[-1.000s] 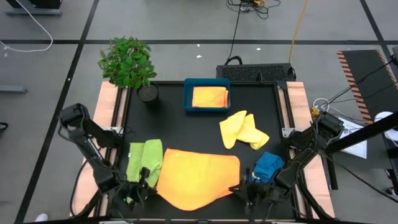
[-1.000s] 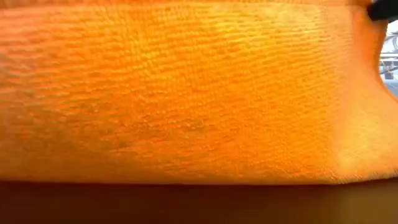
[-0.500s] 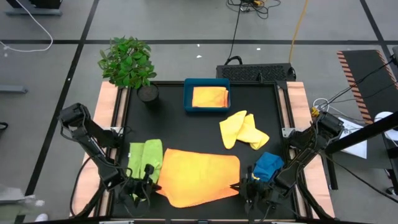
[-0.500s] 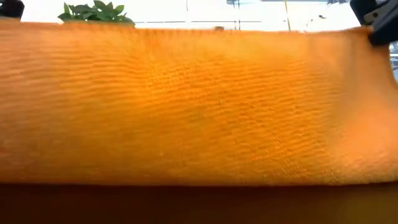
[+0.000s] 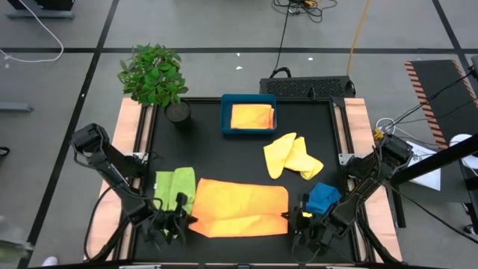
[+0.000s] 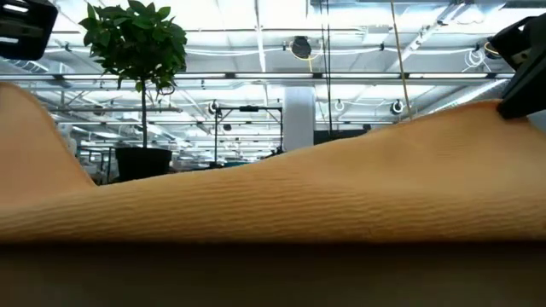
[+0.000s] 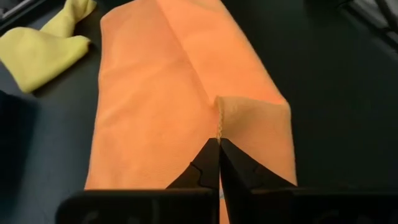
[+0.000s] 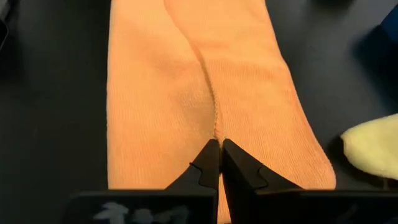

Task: Fold microfiber towels
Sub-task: Fold the orange microfiber towel

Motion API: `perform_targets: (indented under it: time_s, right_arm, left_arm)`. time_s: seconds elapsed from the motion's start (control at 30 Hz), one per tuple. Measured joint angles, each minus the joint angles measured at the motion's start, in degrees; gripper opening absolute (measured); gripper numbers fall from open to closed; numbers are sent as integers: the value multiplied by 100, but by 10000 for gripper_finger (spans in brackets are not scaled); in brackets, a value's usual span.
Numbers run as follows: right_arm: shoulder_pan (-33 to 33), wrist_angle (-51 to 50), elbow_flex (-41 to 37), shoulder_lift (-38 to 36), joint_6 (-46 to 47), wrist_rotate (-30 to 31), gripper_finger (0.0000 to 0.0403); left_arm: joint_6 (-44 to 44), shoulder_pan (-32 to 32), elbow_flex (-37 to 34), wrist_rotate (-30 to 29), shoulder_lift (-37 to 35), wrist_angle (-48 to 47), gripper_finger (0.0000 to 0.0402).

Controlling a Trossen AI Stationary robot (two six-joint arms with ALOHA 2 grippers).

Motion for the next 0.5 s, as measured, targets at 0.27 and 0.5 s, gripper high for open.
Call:
perform_targets:
  time_s: [0.27,0.5]
  right_arm:
    - [0,66,0,0,-86,19,0]
    - [159,921,0,0,-592,313,0]
  left_arm:
    - [-258,71,128,2,-324,-561,4]
    - [-563,-452,249,-611,-887,-1131,2]
